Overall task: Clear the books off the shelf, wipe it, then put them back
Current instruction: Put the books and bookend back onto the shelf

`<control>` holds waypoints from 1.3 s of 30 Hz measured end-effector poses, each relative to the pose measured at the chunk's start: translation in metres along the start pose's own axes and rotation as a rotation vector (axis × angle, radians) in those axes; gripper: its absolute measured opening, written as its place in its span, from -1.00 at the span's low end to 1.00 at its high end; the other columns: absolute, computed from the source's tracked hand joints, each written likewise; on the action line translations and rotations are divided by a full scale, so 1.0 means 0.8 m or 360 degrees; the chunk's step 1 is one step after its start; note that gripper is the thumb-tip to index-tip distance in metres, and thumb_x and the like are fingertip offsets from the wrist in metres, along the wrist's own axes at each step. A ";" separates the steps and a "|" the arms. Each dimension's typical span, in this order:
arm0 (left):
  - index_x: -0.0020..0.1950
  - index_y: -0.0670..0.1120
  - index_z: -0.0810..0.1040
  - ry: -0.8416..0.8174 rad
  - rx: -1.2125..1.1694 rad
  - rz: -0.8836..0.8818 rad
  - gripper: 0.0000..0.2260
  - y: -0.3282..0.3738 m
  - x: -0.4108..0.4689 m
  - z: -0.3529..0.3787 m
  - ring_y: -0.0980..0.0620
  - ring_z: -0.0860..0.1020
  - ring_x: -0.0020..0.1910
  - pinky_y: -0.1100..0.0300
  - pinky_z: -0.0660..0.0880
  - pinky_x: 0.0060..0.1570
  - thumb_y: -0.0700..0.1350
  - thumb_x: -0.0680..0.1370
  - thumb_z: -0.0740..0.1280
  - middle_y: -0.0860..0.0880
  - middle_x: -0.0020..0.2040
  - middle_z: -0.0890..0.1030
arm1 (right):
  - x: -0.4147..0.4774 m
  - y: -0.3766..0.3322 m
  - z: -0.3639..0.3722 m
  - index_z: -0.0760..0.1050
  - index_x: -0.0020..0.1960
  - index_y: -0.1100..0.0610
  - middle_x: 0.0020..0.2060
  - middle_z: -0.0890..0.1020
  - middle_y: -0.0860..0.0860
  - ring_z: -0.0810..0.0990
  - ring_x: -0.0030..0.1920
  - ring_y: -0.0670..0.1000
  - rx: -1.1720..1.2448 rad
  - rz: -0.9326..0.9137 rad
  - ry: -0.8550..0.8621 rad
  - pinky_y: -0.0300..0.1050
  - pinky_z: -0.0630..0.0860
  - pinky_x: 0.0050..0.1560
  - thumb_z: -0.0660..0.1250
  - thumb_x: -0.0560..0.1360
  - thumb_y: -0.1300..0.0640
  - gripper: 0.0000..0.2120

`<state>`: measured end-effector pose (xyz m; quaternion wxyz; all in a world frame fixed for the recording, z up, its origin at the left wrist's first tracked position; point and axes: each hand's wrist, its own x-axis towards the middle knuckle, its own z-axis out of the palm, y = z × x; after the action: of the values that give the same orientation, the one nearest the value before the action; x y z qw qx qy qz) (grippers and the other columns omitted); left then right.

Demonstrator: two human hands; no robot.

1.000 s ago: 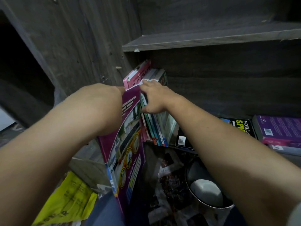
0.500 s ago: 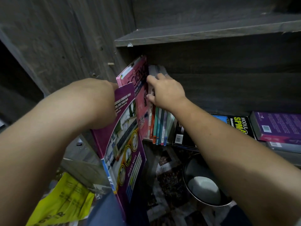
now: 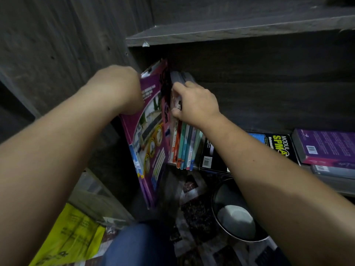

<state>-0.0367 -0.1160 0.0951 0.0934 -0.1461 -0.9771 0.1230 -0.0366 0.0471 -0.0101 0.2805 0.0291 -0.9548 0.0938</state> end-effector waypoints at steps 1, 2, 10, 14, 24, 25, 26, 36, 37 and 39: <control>0.25 -0.02 0.54 0.0027 -0.0012 -0.0028 -0.65 -0.003 0.002 -0.006 -0.15 0.51 -0.16 0.11 0.40 -0.25 -0.03 0.46 0.37 -0.12 -0.01 0.59 | 0.000 0.000 0.001 0.38 0.20 0.01 0.06 0.51 0.03 0.49 0.13 0.12 -0.0003 0.0001 0.0007 -0.10 0.30 -0.20 0.39 0.41 -0.09 -0.57; 0.25 -0.02 0.54 0.0072 -0.0026 -0.0052 -0.65 -0.005 0.003 -0.012 -0.17 0.52 -0.15 0.10 0.40 -0.23 -0.03 0.47 0.37 -0.14 -0.01 0.60 | 0.000 0.001 0.002 0.38 0.20 0.01 0.06 0.51 0.03 0.49 0.13 0.12 -0.0008 -0.0001 0.0020 -0.10 0.30 -0.20 0.40 0.41 -0.09 -0.57; 0.44 -0.03 0.31 0.0324 -0.0268 -0.0042 -0.50 0.029 0.003 0.050 -0.33 0.54 0.05 -0.03 0.47 -0.12 -0.17 0.51 0.32 -0.26 0.12 0.56 | -0.004 0.016 -0.003 0.42 0.16 0.00 0.14 0.51 0.01 0.47 0.19 0.04 0.0354 -0.0036 -0.0070 -0.13 0.42 0.00 0.46 0.39 -0.07 -0.59; 0.49 -0.04 0.26 0.0356 -0.0304 -0.0096 -0.44 0.030 0.011 0.076 -0.37 0.52 0.04 -0.06 0.46 -0.09 -0.21 0.51 0.32 -0.33 0.09 0.54 | -0.030 0.030 -0.006 0.34 0.39 0.04 0.51 0.16 0.12 0.11 0.52 0.03 0.0950 0.0042 -0.0143 -0.27 0.15 0.36 0.54 0.34 0.05 -0.32; 0.55 -0.19 -0.01 0.0225 0.0138 0.0331 0.19 -0.004 -0.031 0.071 -0.22 0.16 0.33 -0.12 0.26 0.32 0.28 0.18 0.56 -0.21 0.37 0.22 | -0.072 0.014 0.046 -0.41 0.50 -0.19 0.57 -0.09 0.01 0.15 0.49 0.00 0.1185 0.0378 -0.0513 -0.10 0.17 0.40 0.40 0.51 0.10 0.02; 0.55 -0.21 -0.02 0.0202 0.0192 0.0346 0.26 -0.007 -0.033 0.070 -0.22 0.15 0.33 -0.12 0.25 0.32 0.28 0.11 0.59 -0.21 0.38 0.21 | -0.076 0.014 0.055 -0.38 0.51 -0.19 0.56 0.04 0.02 0.20 0.49 0.05 0.1175 0.0368 -0.0625 -0.03 0.16 0.42 0.35 0.55 0.07 -0.05; 0.55 -0.22 -0.02 0.0195 0.0236 0.0347 0.29 -0.008 -0.033 0.070 -0.22 0.16 0.32 -0.12 0.27 0.30 0.26 0.07 0.61 -0.22 0.37 0.22 | -0.080 0.016 0.063 -0.35 0.52 -0.19 0.55 0.12 0.05 0.23 0.48 0.09 0.1142 0.0358 -0.0714 -0.01 0.19 0.42 0.31 0.57 0.05 -0.11; 0.37 -0.18 0.31 0.0458 0.0320 0.0214 0.01 0.012 0.005 0.077 -0.21 0.28 0.15 -0.06 0.26 0.08 0.20 0.07 0.63 -0.23 0.18 0.29 | -0.082 0.031 0.080 -0.17 0.51 -0.34 0.40 0.41 0.16 0.54 0.22 0.10 0.1076 0.0496 -0.0724 -0.12 0.44 0.15 0.41 0.50 -0.03 -0.12; 0.37 -0.18 0.32 0.0484 0.0347 0.0208 -0.01 0.015 0.009 0.079 -0.22 0.29 0.15 -0.06 0.27 0.07 0.19 0.09 0.63 -0.23 0.18 0.29 | -0.082 0.031 0.080 -0.18 0.51 -0.33 0.43 0.38 0.15 0.53 0.24 0.11 0.1062 0.0493 -0.0720 -0.14 0.41 0.13 0.40 0.50 -0.04 -0.12; 0.37 -0.19 0.33 0.0536 0.0390 0.0198 -0.05 0.019 0.015 0.083 -0.22 0.31 0.14 -0.06 0.28 0.06 0.18 0.13 0.61 -0.24 0.18 0.31 | -0.082 0.029 0.077 -0.18 0.52 -0.30 0.42 0.39 0.15 0.52 0.24 0.12 0.1004 0.0476 -0.0728 -0.14 0.40 0.10 0.39 0.51 -0.04 -0.13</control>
<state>-0.0586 -0.1124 0.0294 0.2647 -0.2123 -0.9145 0.2203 -0.0166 0.0584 -0.1003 0.0219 -0.0052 -0.9107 0.4124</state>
